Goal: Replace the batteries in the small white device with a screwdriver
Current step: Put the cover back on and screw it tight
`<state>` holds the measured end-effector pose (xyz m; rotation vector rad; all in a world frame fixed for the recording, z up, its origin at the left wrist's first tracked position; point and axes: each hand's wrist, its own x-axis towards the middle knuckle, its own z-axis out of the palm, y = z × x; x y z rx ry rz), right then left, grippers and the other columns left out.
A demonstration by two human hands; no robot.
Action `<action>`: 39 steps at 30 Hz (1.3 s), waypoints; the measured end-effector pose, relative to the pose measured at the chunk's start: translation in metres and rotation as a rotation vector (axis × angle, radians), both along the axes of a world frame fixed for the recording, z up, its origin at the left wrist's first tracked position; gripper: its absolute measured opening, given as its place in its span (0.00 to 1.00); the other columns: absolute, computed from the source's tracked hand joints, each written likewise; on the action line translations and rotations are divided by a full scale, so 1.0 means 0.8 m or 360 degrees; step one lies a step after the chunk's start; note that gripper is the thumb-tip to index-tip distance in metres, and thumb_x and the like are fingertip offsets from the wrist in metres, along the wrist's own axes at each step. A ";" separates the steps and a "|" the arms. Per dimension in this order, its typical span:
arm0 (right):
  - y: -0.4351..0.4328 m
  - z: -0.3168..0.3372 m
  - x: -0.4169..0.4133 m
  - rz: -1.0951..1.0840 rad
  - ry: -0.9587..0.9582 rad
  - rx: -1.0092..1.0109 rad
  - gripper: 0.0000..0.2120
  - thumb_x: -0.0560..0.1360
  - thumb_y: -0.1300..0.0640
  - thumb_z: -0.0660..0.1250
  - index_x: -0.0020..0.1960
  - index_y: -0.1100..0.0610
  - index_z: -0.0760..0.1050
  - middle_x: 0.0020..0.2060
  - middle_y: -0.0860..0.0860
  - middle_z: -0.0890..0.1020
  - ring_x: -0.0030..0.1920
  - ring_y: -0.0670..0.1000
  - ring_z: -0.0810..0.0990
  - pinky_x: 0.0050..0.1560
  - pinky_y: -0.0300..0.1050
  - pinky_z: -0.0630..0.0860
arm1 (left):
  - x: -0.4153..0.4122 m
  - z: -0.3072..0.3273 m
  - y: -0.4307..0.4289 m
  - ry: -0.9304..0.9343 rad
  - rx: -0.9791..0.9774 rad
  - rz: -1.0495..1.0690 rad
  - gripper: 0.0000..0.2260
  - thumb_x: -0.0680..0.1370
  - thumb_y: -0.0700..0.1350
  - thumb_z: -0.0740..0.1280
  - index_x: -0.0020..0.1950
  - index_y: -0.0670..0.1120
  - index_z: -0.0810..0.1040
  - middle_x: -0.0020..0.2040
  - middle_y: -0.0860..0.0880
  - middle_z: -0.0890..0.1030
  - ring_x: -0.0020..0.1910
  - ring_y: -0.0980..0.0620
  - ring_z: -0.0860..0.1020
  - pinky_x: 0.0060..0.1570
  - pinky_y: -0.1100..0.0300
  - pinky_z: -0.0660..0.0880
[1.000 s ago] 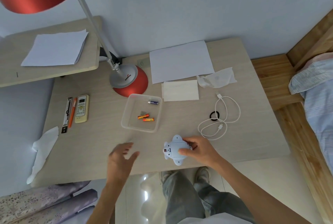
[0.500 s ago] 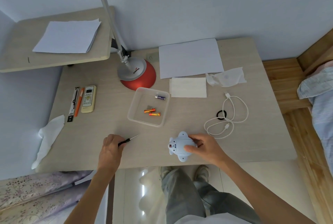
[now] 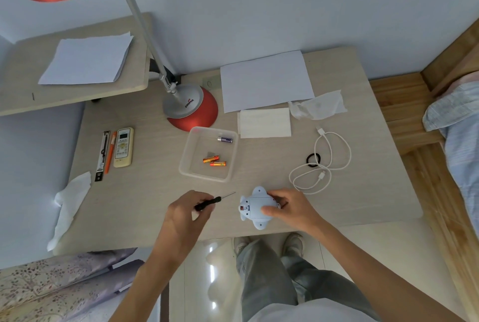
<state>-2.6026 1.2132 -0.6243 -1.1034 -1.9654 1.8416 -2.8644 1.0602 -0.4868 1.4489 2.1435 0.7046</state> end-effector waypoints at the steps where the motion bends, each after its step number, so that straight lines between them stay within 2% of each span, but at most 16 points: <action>1: 0.000 -0.001 0.000 -0.0002 -0.0005 0.0015 0.16 0.75 0.42 0.79 0.57 0.49 0.87 0.44 0.58 0.86 0.45 0.65 0.82 0.41 0.47 0.75 | 0.008 0.000 0.005 0.0010 0.0006 -0.0048 0.06 0.78 0.39 0.76 0.54 0.47 0.86 0.45 0.57 0.83 0.42 0.58 0.82 0.45 0.67 0.77; 5: -0.001 -0.004 0.000 -0.0017 -0.0010 0.0032 0.15 0.74 0.41 0.79 0.55 0.49 0.87 0.42 0.58 0.85 0.43 0.64 0.81 0.39 0.48 0.74 | 0.030 -0.008 0.014 0.0050 -0.0053 -0.0208 0.06 0.78 0.39 0.76 0.54 0.47 0.85 0.43 0.57 0.80 0.39 0.62 0.77 0.44 0.73 0.73; 7: -0.002 -0.004 -0.001 -0.0013 -0.0020 0.0030 0.15 0.75 0.42 0.79 0.57 0.48 0.87 0.43 0.56 0.85 0.44 0.63 0.82 0.39 0.53 0.77 | 0.036 -0.014 0.014 0.0075 -0.0082 -0.0257 0.05 0.79 0.40 0.76 0.54 0.48 0.85 0.43 0.58 0.79 0.39 0.64 0.76 0.44 0.75 0.71; 12: -0.004 -0.005 -0.001 -0.0017 -0.0058 0.0012 0.17 0.74 0.42 0.80 0.60 0.47 0.87 0.46 0.51 0.88 0.47 0.59 0.85 0.47 0.59 0.82 | 0.043 -0.021 0.011 0.0114 -0.0121 -0.0286 0.05 0.79 0.40 0.76 0.53 0.48 0.85 0.43 0.59 0.77 0.38 0.64 0.74 0.43 0.75 0.69; 16: -0.004 -0.003 -0.001 -0.0021 -0.0060 0.0014 0.15 0.75 0.44 0.80 0.58 0.48 0.87 0.44 0.50 0.87 0.45 0.57 0.85 0.43 0.53 0.81 | 0.047 -0.026 0.010 0.0174 -0.0112 -0.0287 0.04 0.79 0.41 0.76 0.52 0.48 0.84 0.43 0.57 0.79 0.38 0.58 0.75 0.42 0.66 0.75; 19: -0.004 -0.004 -0.001 -0.0020 -0.0065 0.0016 0.15 0.74 0.42 0.80 0.56 0.49 0.87 0.43 0.53 0.86 0.45 0.59 0.84 0.42 0.56 0.80 | 0.050 -0.028 0.009 0.0206 -0.0107 -0.0300 0.03 0.80 0.42 0.74 0.52 0.48 0.84 0.44 0.55 0.79 0.39 0.56 0.76 0.42 0.63 0.76; 24: -0.004 -0.004 0.001 -0.0022 -0.0054 0.0024 0.18 0.74 0.41 0.80 0.57 0.51 0.87 0.46 0.54 0.87 0.47 0.59 0.85 0.47 0.60 0.82 | 0.051 -0.030 0.009 0.0249 -0.0081 -0.0311 0.02 0.80 0.42 0.74 0.52 0.48 0.83 0.44 0.55 0.78 0.39 0.55 0.75 0.41 0.60 0.77; 26: -0.004 -0.003 0.000 -0.0020 -0.0057 0.0021 0.16 0.75 0.42 0.80 0.57 0.51 0.87 0.45 0.53 0.87 0.46 0.58 0.85 0.45 0.58 0.81 | 0.051 -0.031 0.010 0.0289 -0.0076 -0.0336 0.02 0.80 0.42 0.74 0.52 0.48 0.83 0.44 0.54 0.78 0.39 0.55 0.76 0.40 0.60 0.76; 29: -0.004 0.000 -0.003 -0.0029 -0.0054 0.0042 0.14 0.75 0.43 0.80 0.56 0.50 0.87 0.43 0.51 0.86 0.44 0.56 0.84 0.40 0.50 0.79 | 0.053 -0.034 0.014 0.0367 -0.0052 -0.0387 0.04 0.78 0.39 0.76 0.50 0.46 0.83 0.42 0.51 0.79 0.38 0.52 0.77 0.37 0.56 0.79; 33: -0.006 -0.002 -0.002 -0.0035 -0.0036 0.0066 0.11 0.76 0.43 0.79 0.53 0.48 0.86 0.41 0.50 0.85 0.41 0.54 0.83 0.38 0.46 0.76 | 0.051 -0.037 0.024 0.0451 -0.0078 -0.0428 0.05 0.77 0.37 0.77 0.48 0.44 0.83 0.41 0.49 0.78 0.36 0.50 0.77 0.34 0.55 0.78; 36: -0.007 -0.005 -0.003 -0.0053 -0.0027 0.0092 0.13 0.75 0.40 0.78 0.51 0.49 0.86 0.40 0.53 0.84 0.39 0.57 0.81 0.38 0.44 0.73 | 0.048 -0.039 0.033 0.0483 -0.0080 -0.0473 0.06 0.77 0.36 0.77 0.48 0.44 0.82 0.41 0.49 0.78 0.37 0.49 0.77 0.35 0.54 0.78; 39: -0.006 -0.007 -0.006 -0.0065 -0.0035 0.0108 0.16 0.75 0.38 0.77 0.51 0.51 0.86 0.39 0.54 0.84 0.40 0.59 0.81 0.38 0.46 0.72 | 0.042 -0.039 0.041 0.0503 -0.0137 -0.0447 0.05 0.80 0.41 0.75 0.47 0.45 0.80 0.41 0.50 0.78 0.37 0.49 0.77 0.36 0.53 0.78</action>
